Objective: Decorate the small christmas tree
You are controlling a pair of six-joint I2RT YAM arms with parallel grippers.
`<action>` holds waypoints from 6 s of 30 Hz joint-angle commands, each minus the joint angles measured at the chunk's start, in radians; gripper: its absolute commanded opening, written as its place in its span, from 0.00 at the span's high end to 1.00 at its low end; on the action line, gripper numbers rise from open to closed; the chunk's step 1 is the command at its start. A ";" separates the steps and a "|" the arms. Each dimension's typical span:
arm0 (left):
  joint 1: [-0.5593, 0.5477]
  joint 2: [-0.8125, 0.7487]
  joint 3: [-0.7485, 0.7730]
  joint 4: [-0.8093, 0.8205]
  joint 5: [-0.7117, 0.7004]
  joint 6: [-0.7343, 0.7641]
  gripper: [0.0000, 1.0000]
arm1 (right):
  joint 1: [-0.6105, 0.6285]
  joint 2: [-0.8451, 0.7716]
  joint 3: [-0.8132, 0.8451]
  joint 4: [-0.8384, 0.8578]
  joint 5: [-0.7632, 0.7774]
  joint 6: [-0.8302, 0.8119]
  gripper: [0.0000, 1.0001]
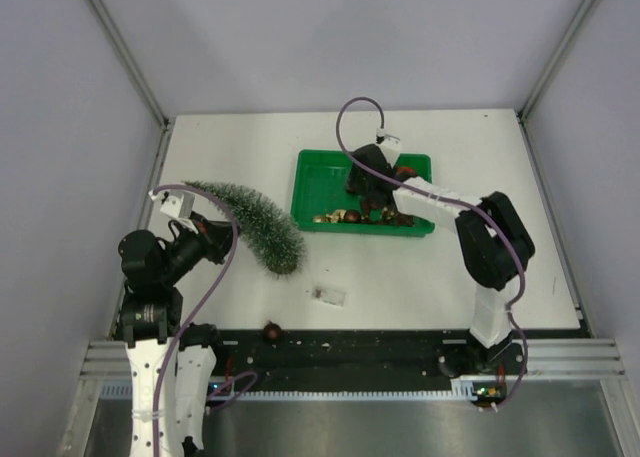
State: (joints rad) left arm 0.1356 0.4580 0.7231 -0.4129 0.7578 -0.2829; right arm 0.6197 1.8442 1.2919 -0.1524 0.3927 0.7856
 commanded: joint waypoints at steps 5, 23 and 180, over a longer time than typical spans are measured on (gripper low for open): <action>0.002 -0.002 -0.001 0.029 -0.002 0.014 1.00 | -0.005 0.182 0.210 -0.088 -0.018 -0.039 0.39; 0.004 -0.005 -0.016 0.029 -0.008 0.030 1.00 | -0.006 0.300 0.311 -0.153 0.015 -0.032 0.64; 0.002 -0.033 -0.036 0.106 0.049 -0.055 1.00 | 0.038 -0.099 0.092 -0.271 -0.107 -0.319 0.40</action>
State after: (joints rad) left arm 0.1356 0.4343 0.6914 -0.3531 0.7959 -0.3420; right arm 0.6594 1.6394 1.3567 -0.3523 0.2832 0.4694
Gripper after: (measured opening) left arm 0.019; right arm 0.569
